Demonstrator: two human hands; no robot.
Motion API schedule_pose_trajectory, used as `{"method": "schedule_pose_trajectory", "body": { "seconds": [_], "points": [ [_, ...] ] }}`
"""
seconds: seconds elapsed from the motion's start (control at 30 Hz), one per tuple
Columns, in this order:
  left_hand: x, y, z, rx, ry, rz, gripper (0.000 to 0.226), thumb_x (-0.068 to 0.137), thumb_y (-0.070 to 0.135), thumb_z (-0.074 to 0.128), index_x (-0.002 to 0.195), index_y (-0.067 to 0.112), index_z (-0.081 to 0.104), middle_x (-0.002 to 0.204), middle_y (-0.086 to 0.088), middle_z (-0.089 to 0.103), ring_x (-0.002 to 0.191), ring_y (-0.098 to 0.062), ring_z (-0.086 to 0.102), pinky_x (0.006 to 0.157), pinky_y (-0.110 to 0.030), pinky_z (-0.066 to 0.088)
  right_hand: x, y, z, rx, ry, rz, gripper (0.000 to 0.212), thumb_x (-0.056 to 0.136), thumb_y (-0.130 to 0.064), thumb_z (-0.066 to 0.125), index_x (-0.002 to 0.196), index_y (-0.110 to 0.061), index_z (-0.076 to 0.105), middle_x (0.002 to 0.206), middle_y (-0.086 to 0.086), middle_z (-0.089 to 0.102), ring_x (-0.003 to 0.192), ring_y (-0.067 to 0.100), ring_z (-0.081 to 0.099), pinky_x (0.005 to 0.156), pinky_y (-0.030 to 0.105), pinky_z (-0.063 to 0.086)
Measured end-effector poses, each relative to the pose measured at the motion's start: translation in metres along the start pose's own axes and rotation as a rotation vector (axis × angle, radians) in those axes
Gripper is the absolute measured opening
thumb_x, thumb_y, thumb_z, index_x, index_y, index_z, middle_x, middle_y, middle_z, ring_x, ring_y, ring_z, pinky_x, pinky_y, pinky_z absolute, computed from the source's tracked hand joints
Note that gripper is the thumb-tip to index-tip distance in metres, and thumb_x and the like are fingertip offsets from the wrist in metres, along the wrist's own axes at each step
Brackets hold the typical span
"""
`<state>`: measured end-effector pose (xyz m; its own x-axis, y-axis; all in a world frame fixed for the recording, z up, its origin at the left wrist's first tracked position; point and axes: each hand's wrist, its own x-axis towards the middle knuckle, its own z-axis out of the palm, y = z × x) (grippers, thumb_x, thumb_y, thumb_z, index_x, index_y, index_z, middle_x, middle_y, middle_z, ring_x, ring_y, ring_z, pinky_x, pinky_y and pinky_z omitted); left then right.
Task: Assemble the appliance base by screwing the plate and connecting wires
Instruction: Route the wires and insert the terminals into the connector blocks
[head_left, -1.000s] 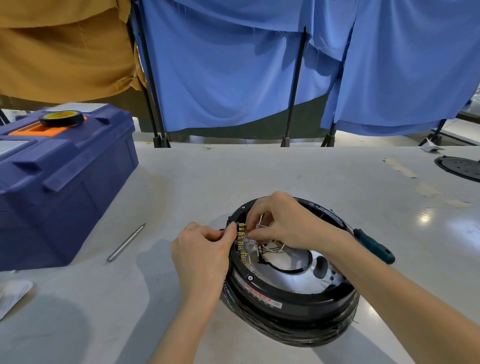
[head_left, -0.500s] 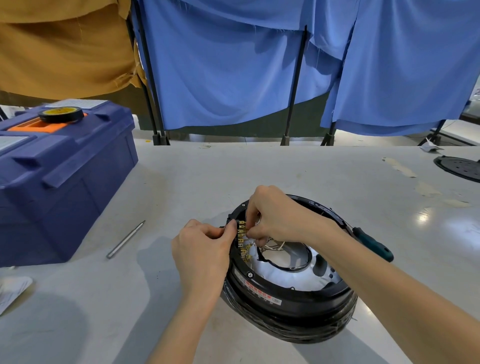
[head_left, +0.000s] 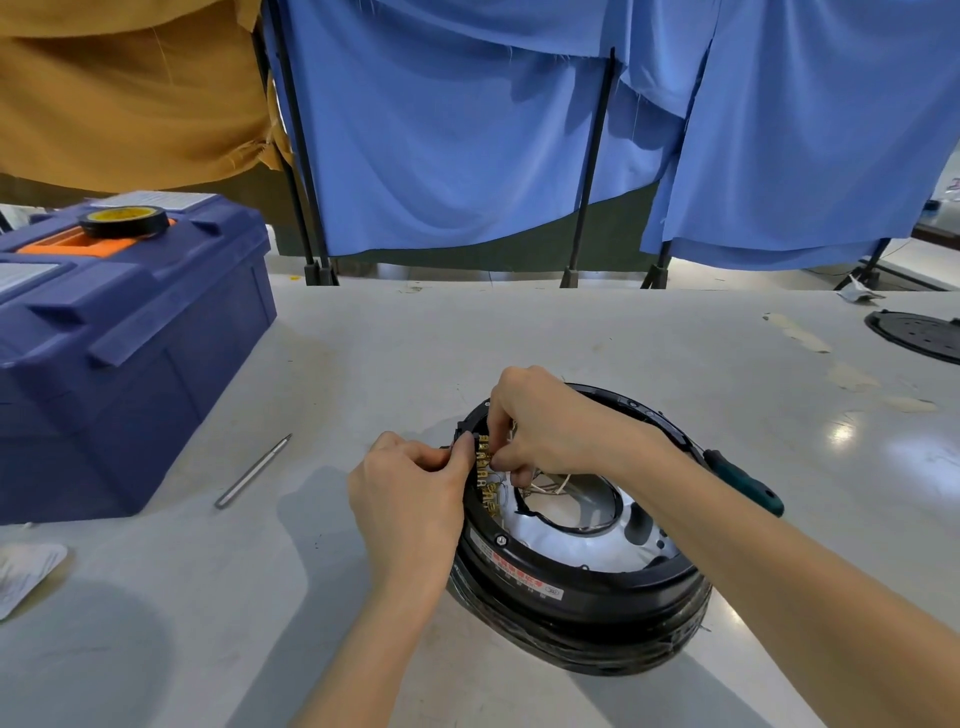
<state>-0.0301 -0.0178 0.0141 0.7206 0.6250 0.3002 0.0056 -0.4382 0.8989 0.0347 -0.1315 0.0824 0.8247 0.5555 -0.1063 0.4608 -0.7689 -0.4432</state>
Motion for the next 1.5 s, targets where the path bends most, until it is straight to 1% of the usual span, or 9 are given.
{"method": "schedule_pose_trajectory", "body": {
  "seconds": [0.27, 0.4, 0.67, 0.8, 0.9, 1.1, 1.2, 1.3, 1.5],
  "points": [
    [0.0, -0.001, 0.0, -0.011, 0.003, -0.006, 0.023, 0.078, 0.032, 0.079, 0.062, 0.016, 0.076, 0.063, -0.001, 0.054, 0.06, -0.01, 0.05, 0.058, -0.014, 0.029, -0.004, -0.007, -0.001, -0.058, -0.001, 0.01, 0.009, 0.083, 0.003, 0.067, 0.075, 0.0, 0.069, 0.054, 0.013, 0.063, 0.036, 0.01, 0.055, 0.044, 0.02, 0.044],
    [0.0, -0.001, 0.0, 0.0, 0.005, -0.008, 0.024, 0.078, 0.032, 0.078, 0.062, 0.014, 0.076, 0.063, 0.0, 0.052, 0.059, -0.009, 0.049, 0.06, -0.01, 0.031, -0.003, -0.009, -0.002, -0.1, 0.003, -0.022, 0.004, 0.084, 0.003, 0.068, 0.081, 0.003, 0.071, 0.066, 0.019, 0.068, 0.053, 0.023, 0.07, 0.055, 0.031, 0.059],
    [-0.002, 0.001, 0.002, 0.011, 0.031, -0.013, 0.023, 0.079, 0.031, 0.078, 0.064, 0.014, 0.076, 0.065, 0.0, 0.054, 0.06, -0.011, 0.05, 0.057, -0.022, 0.022, -0.003, -0.009, -0.005, -0.125, -0.025, -0.044, 0.005, 0.079, 0.006, 0.068, 0.078, 0.005, 0.073, 0.057, 0.016, 0.064, 0.051, 0.024, 0.065, 0.062, 0.037, 0.059],
    [-0.002, 0.001, 0.002, 0.003, 0.035, -0.011, 0.023, 0.079, 0.031, 0.078, 0.064, 0.013, 0.076, 0.064, 0.002, 0.053, 0.06, -0.007, 0.049, 0.057, -0.021, 0.025, -0.003, -0.007, -0.003, -0.097, -0.023, -0.047, 0.005, 0.08, 0.003, 0.069, 0.08, 0.003, 0.074, 0.063, 0.018, 0.068, 0.048, 0.022, 0.065, 0.054, 0.029, 0.055],
    [-0.002, 0.001, 0.002, -0.002, 0.029, -0.009, 0.023, 0.079, 0.031, 0.078, 0.063, 0.014, 0.076, 0.063, 0.002, 0.053, 0.059, -0.007, 0.05, 0.057, -0.02, 0.026, -0.005, -0.004, 0.002, -0.092, 0.058, -0.047, 0.005, 0.079, -0.004, 0.072, 0.083, -0.003, 0.076, 0.056, 0.002, 0.06, 0.042, 0.01, 0.051, 0.042, 0.014, 0.038],
    [-0.001, -0.001, 0.001, -0.005, 0.022, 0.003, 0.023, 0.079, 0.033, 0.078, 0.063, 0.016, 0.076, 0.064, 0.001, 0.055, 0.059, -0.006, 0.051, 0.059, -0.006, 0.031, -0.019, 0.009, 0.008, -0.088, 0.223, -0.067, 0.024, 0.079, -0.024, 0.079, 0.103, -0.018, 0.075, 0.108, -0.003, 0.06, 0.098, 0.016, 0.051, 0.08, 0.025, 0.042],
    [-0.001, -0.001, 0.001, -0.003, 0.027, 0.01, 0.023, 0.078, 0.033, 0.079, 0.063, 0.016, 0.076, 0.064, 0.001, 0.056, 0.059, -0.007, 0.051, 0.062, -0.002, 0.03, -0.033, 0.014, 0.009, 0.099, 0.505, 0.041, 0.008, 0.086, -0.026, 0.074, 0.084, -0.019, 0.071, 0.086, -0.007, 0.059, 0.075, 0.006, 0.055, 0.068, 0.017, 0.041],
    [-0.002, -0.001, 0.001, -0.003, 0.03, 0.007, 0.022, 0.078, 0.033, 0.079, 0.063, 0.017, 0.076, 0.065, 0.0, 0.056, 0.059, -0.006, 0.051, 0.061, -0.002, 0.031, -0.041, 0.016, 0.012, 0.389, 0.324, 0.196, 0.029, 0.093, -0.028, 0.067, 0.073, -0.008, 0.071, 0.048, 0.001, 0.061, 0.034, 0.008, 0.048, 0.039, 0.014, 0.037],
    [-0.003, 0.0, 0.001, -0.007, 0.028, -0.001, 0.023, 0.078, 0.034, 0.079, 0.064, 0.016, 0.076, 0.066, 0.001, 0.057, 0.059, -0.005, 0.051, 0.06, -0.003, 0.031, -0.041, 0.003, 0.021, 0.487, 0.204, 0.293, 0.04, 0.097, -0.024, 0.062, 0.073, 0.008, 0.065, 0.041, 0.009, 0.056, 0.024, 0.01, 0.034, 0.033, 0.011, 0.029]
  ]
}}
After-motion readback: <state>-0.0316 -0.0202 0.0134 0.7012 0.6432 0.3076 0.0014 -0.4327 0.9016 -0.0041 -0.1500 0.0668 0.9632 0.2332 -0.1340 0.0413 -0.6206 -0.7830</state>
